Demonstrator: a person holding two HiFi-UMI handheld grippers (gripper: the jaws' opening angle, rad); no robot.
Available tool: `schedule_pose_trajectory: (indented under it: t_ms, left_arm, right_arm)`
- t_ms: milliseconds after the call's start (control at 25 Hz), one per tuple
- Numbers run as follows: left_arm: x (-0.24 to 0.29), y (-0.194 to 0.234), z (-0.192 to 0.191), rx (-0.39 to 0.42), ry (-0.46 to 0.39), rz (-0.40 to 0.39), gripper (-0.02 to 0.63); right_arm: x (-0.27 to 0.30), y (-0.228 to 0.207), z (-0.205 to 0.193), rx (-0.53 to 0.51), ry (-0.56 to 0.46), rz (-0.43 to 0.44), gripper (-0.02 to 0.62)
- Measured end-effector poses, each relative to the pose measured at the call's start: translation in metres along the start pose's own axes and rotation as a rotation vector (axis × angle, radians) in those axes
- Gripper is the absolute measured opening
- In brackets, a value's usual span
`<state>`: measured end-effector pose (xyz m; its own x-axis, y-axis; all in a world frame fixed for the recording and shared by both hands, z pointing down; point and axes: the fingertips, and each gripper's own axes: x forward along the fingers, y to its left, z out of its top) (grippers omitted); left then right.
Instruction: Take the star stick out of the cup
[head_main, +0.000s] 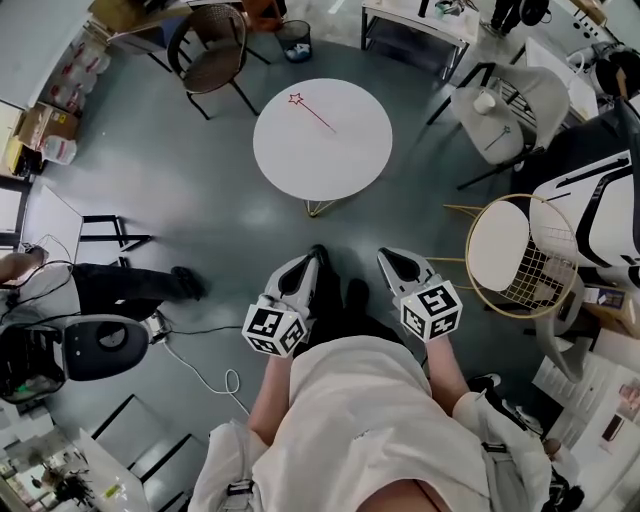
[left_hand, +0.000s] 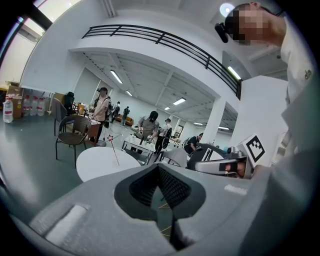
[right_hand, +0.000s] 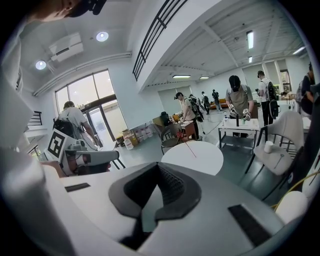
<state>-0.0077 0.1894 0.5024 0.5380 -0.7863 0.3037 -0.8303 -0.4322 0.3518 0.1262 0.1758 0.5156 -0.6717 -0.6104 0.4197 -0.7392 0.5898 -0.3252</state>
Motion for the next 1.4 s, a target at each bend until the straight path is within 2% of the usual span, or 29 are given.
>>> schedule_pose_trajectory:
  t_ms: [280,480,800,1200,1400]
  left_arm:
    - [0.022,0.031,0.025,0.003,-0.007,-0.020,0.009]
    - [0.037,0.054,0.055,0.018,-0.032,-0.057,0.009]
    - [0.060,0.116,0.100,0.071,-0.008,-0.077,0.010]
    - [0.067,0.174,0.123,0.101,0.069,-0.132,0.009]
    - [0.078,0.180,0.110,0.097,0.078,-0.152,0.009]
  right_arm:
    - [0.031,-0.007,0.027,-0.003,-0.005,-0.016,0.008]
    - [0.057,-0.009,0.061,-0.026,-0.015,-0.036,0.008]
    - [0.118,-0.003,0.116,-0.016,-0.059,-0.062,0.008]
    - [0.172,0.022,0.143,0.018,-0.045,-0.108,0.008]
    - [0.177,0.022,0.123,0.024,-0.017,-0.121,0.008]
